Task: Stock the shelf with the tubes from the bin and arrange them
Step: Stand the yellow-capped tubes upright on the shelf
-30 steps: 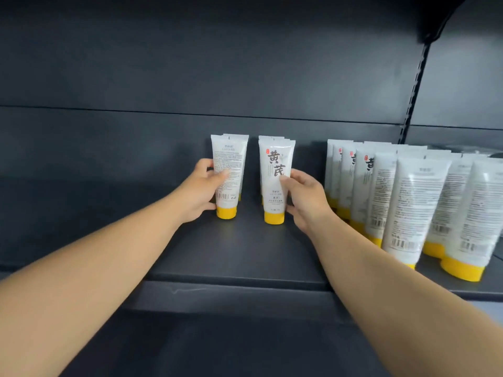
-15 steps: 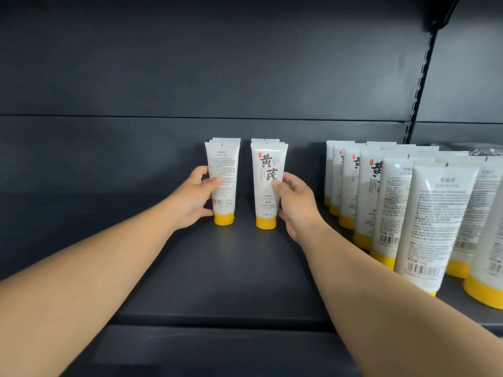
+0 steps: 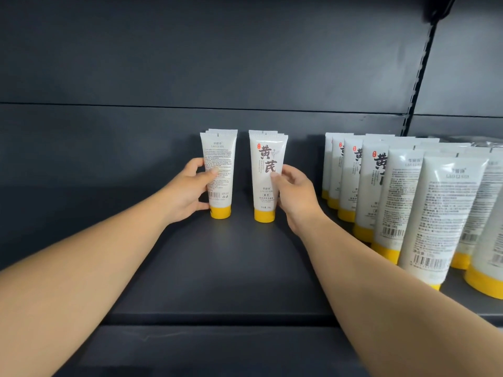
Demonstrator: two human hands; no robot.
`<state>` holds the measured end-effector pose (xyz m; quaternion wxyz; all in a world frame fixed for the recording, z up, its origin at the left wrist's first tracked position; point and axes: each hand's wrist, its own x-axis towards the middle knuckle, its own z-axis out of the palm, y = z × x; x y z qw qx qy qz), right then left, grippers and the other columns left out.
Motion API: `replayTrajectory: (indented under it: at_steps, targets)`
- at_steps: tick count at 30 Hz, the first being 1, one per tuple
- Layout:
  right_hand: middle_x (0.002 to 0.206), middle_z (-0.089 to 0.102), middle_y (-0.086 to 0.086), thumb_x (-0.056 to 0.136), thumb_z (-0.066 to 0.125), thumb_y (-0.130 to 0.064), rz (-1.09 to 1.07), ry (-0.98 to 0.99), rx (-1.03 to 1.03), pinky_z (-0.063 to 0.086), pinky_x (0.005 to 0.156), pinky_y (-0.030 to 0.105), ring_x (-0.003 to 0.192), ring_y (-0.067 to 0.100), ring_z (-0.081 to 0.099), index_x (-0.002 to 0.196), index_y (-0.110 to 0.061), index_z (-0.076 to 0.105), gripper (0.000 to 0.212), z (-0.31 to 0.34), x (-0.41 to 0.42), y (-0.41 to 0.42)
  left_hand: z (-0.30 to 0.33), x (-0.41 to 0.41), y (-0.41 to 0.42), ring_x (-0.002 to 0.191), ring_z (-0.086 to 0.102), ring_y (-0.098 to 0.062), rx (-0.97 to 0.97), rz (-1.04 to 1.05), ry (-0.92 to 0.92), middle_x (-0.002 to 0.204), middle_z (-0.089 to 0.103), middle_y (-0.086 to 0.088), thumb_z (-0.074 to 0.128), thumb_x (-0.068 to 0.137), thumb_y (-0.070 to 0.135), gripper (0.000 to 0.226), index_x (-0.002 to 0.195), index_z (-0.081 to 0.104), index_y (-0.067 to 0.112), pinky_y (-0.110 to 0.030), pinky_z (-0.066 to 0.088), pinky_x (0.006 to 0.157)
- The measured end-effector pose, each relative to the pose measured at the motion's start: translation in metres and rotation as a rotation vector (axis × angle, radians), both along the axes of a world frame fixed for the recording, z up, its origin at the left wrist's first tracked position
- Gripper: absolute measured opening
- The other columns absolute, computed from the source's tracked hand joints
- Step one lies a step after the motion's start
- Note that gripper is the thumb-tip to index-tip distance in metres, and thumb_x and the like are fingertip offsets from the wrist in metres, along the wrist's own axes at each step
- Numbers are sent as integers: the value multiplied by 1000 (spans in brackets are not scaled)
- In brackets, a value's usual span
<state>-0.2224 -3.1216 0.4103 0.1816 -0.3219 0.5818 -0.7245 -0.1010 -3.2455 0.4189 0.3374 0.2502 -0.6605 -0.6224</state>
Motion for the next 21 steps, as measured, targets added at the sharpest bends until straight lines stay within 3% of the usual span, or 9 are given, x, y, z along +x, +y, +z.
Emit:
replayTrajectory:
  at_steps: [6,8,11,13,16,21]
  targets:
    - [117,60,-2,93,53,-20,-64,21,69,49,80,23,94,7,56,124,-13,51,32,-3,2,4,0,1,-1,113,52,-17,3,19,-6,118,56,4,47,96,20,34,129,39,22,-47,41,94]
    - [125,56,0,92,54,-24,-133,41,124,47,90,27,103,10,54,132,-12,45,43,-5,2,6,-1,3,0,115,52,-17,17,21,-42,120,56,3,50,94,22,38,131,41,22,-45,39,99]
    - [132,52,3,93,52,-26,-248,213,241,41,90,24,118,16,50,134,-13,43,44,-3,9,19,-2,14,5,127,44,-17,17,-32,-160,132,52,0,55,91,24,40,130,46,19,-44,31,109]
    - [132,52,4,94,50,-25,-288,367,328,43,91,26,120,18,50,134,-14,44,42,0,18,36,-2,30,14,133,37,-19,-15,-5,-229,143,42,-4,59,89,23,58,140,35,12,-42,28,110]
    - [131,53,6,95,49,-27,-295,634,483,45,94,31,118,21,51,133,-14,45,40,-1,38,70,-2,57,39,133,37,-21,-281,107,-484,147,36,-6,59,88,31,68,145,26,10,-34,29,109]
    - [128,54,6,95,43,-30,-316,977,659,43,95,37,117,25,48,129,-14,48,38,-10,90,150,-5,114,124,117,50,-19,-810,269,-697,132,53,1,46,94,35,42,133,45,19,-27,37,93]
